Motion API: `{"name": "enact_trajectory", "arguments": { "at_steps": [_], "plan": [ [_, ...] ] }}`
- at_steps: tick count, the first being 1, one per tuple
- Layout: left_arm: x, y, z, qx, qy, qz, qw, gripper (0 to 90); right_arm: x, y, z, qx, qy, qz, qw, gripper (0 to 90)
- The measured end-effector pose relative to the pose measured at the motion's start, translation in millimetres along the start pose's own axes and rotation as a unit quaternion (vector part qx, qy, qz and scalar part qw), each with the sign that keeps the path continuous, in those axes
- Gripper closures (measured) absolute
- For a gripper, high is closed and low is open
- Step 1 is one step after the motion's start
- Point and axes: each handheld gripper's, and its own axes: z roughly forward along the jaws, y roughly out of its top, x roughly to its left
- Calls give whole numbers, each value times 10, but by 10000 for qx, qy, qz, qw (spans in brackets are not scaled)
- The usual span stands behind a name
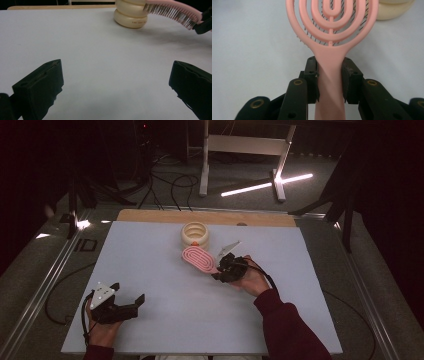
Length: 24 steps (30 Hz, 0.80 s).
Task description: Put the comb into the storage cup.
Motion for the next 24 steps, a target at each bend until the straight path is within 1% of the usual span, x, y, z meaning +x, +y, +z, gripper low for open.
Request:
{"name": "enact_trajectory", "arguments": {
  "at_steps": [1,4,9,11,13,14,15,16,20,22,24],
  "plan": [
    [0,0,1,2,-1,-3,10000,0,8,-6,-21,-27,-5,-45,10000,701],
    [-3,1,3,9,-3,3,10000,0,43,-22,-89,-124,-9,-33,9999,700],
    [-13,10,7,23,-5,-23,10000,0,81,-55,-183,-256,-45,-97,9996,700],
    [-26,22,8,0,-10,-37,10000,0,99,-84,-247,-372,-80,-99,9992,701],
    [-26,22,8,0,-10,-37,10000,0,102,-94,-262,-410,-92,-109,9991,701],
    [-58,61,4,-7,-14,20,10000,0,102,-94,-262,-410,-92,-109,9991,701],
    [-70,81,4,-9,-17,45,10000,0,111,-131,-322,-549,-150,-74,9984,700],
    [-83,104,3,3,-10,77,10000,1,109,-141,-342,-569,-170,-70,9982,701],
    [-127,206,-7,15,117,190,9997,14,103,-181,-420,-697,-266,18,9972,701],
    [-141,249,-8,-6,128,204,9997,17,105,-205,-449,-777,-327,86,9964,700],
    [-148,297,-3,3,96,183,9998,16,108,-232,-468,-876,-391,170,9952,700]
  ]
}}
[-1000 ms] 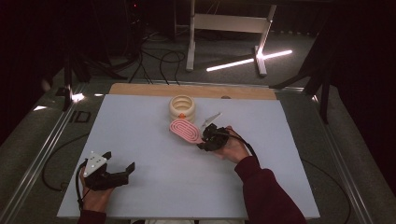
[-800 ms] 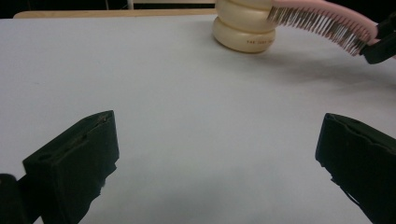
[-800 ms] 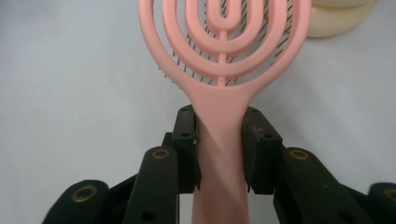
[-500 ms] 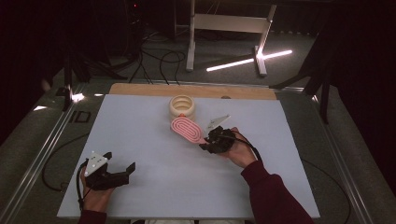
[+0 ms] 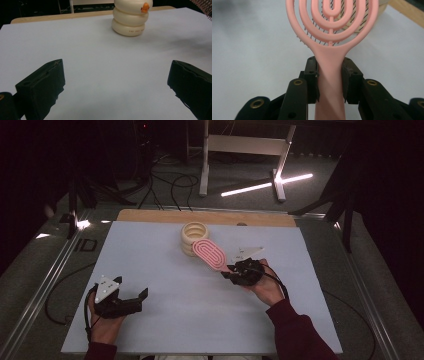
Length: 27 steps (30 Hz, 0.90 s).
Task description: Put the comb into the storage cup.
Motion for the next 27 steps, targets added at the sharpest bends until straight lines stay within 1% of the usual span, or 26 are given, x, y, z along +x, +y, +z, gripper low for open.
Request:
{"name": "enact_trajectory", "arguments": {
  "at_steps": [2,5,8,10,11,13,15,16,20,21,22,23,27],
  "plan": [
    [-9,54,13,-4,-84,-46,10000,11,2,-23,-18,-64,-88,29,9999,701],
    [-54,134,35,17,-126,-33,9999,0,10,-53,-44,-216,-193,111,9995,701],
    [-116,205,80,63,-245,70,9997,0,38,-84,-77,-383,-279,167,9987,701],
    [-139,228,99,83,-265,109,9996,0,48,-92,-82,-407,-298,195,9985,700],
    [-179,276,133,82,-323,149,9993,0,78,-119,-84,-514,-339,228,9978,701],
    [-214,332,165,71,-397,171,9990,0,99,-131,-84,-537,-348,245,9977,701],
    [-257,392,193,41,-461,193,9987,0,124,-143,-77,-561,-404,222,9974,700],
    [-282,422,207,37,-487,214,9986,0,139,-146,-73,-590,-399,262,9971,700],
    [-396,530,249,15,-629,281,9976,0,174,-148,-78,-677,-450,265,9963,701],
    [-396,530,249,15,-629,281,9976,0,186,-147,-84,-695,-457,271,9962,701],
    [-460,581,273,3,-687,339,9971,0,196,-144,-90,-743,-485,254,9957,701],
    [-490,606,284,-2,-708,375,9968,0,204,-142,-96,-762,-495,262,9955,700],
    [-592,693,335,-45,-820,417,9958,0,237,-132,-116,-870,-517,263,9945,701]
  ]
}}
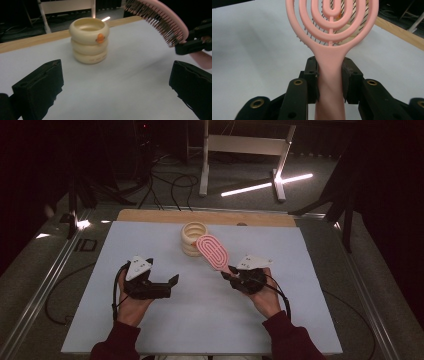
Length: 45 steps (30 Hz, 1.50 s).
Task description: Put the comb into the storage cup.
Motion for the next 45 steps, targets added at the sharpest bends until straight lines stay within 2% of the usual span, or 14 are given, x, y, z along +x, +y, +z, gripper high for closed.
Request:
{"name": "enact_trajectory", "arguments": {
  "at_steps": [6,9,15,24,27,40,44,45],
  "plan": [
    [-66,95,88,64,-135,19,9999,0,39,9,-12,-85,5,-14,10000,700],
    [-141,165,152,69,-242,70,9997,0,60,9,-2,-142,13,-12,9999,700],
    [-238,229,260,117,-328,133,9993,0,101,9,31,-179,36,23,9998,701],
    [-353,316,390,34,-498,96,9987,0,137,9,61,-259,67,38,9996,700],
    [-384,330,433,16,-538,20,9985,0,155,4,72,-314,120,-10,9994,700],
    [-491,371,611,217,-499,-76,9985,0,219,9,110,-443,166,12,9989,701],
    [-526,378,644,265,-403,-80,9988,14,225,12,111,-489,175,3,9987,701],
    [-546,382,662,290,-322,-85,9990,24,228,13,110,-498,178,2,9986,701]
  ]
}}
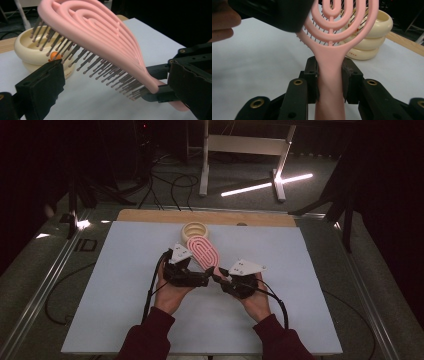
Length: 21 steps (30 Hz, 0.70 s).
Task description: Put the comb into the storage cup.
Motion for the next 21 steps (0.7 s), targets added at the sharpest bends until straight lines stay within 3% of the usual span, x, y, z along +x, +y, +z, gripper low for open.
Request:
{"name": "enact_trajectory", "arguments": {
  "at_steps": [5,6,9,11,13,21],
  "plan": [
    [-8,2,17,-32,41,-117,9999,74,34,3,4,-36,-24,-29,10000,701],
    [-6,1,20,-86,18,-227,9997,74,34,3,4,-36,-24,-29,10000,701],
    [-2,1,18,-153,-19,-343,9993,162,46,3,8,-64,-21,-87,9999,701],
    [7,5,17,-163,-67,-420,9990,201,46,3,8,-64,-21,-87,9999,701],
    [22,11,20,-184,-278,-579,9978,254,69,3,15,-77,-40,-168,9998,701],
    [55,11,-8,-267,-415,-702,9963,430,85,-3,22,-46,-60,-256,9996,702]
  ]
}}
